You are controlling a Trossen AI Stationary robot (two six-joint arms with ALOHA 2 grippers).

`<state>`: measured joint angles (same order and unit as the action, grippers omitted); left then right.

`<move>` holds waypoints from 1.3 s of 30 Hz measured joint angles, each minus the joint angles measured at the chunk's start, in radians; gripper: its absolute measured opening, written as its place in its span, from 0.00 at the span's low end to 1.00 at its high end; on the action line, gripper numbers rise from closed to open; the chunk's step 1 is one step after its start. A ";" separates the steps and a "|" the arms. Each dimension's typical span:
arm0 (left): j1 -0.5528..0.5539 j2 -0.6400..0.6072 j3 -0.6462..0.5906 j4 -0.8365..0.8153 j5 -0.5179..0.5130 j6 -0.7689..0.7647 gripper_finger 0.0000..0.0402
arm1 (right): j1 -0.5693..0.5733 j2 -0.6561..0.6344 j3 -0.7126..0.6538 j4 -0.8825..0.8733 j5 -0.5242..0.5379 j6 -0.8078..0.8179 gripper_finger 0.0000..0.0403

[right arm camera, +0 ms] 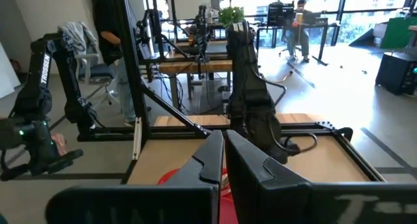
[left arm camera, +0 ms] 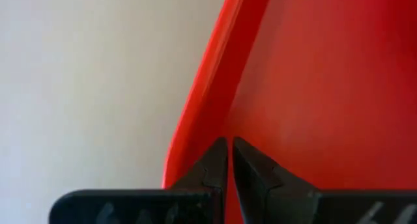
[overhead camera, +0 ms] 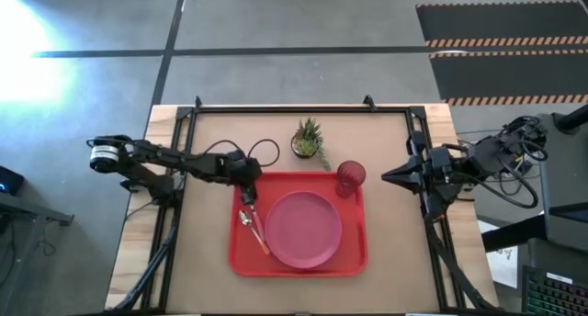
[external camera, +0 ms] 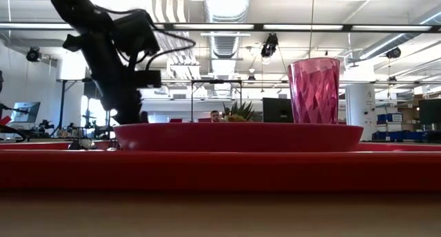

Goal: Pick and place plate/cup/fork/spoon on tray
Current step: Adjust the orange tray on the table, then adjust the pink plate on the orange tray

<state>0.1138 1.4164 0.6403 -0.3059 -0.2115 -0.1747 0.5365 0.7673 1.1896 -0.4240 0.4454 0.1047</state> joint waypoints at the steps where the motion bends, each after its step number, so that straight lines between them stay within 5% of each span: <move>1: -0.003 -0.006 0.000 0.024 0.003 0.000 0.01 | 0.000 0.000 0.000 -0.005 0.000 0.000 0.02; 7: -0.008 -0.112 0.001 0.162 0.000 0.002 0.01 | 0.000 0.000 0.000 -0.025 0.000 0.039 0.02; 13: -0.009 -0.314 0.016 0.175 -0.010 0.000 0.01 | 0.000 0.043 -0.039 -0.134 0.001 0.257 0.02; 25: -0.011 -0.723 0.040 0.281 -0.014 0.081 0.01 | 0.000 0.337 -0.230 -0.083 -0.036 0.709 0.02; 39: -0.012 -0.780 0.011 0.271 -0.044 0.112 0.01 | 0.000 0.830 -0.214 0.201 -0.387 0.866 0.02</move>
<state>0.1020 0.6364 0.6518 -0.0353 -0.2554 -0.0624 0.5362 1.5970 0.9754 -0.2234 0.0584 0.9702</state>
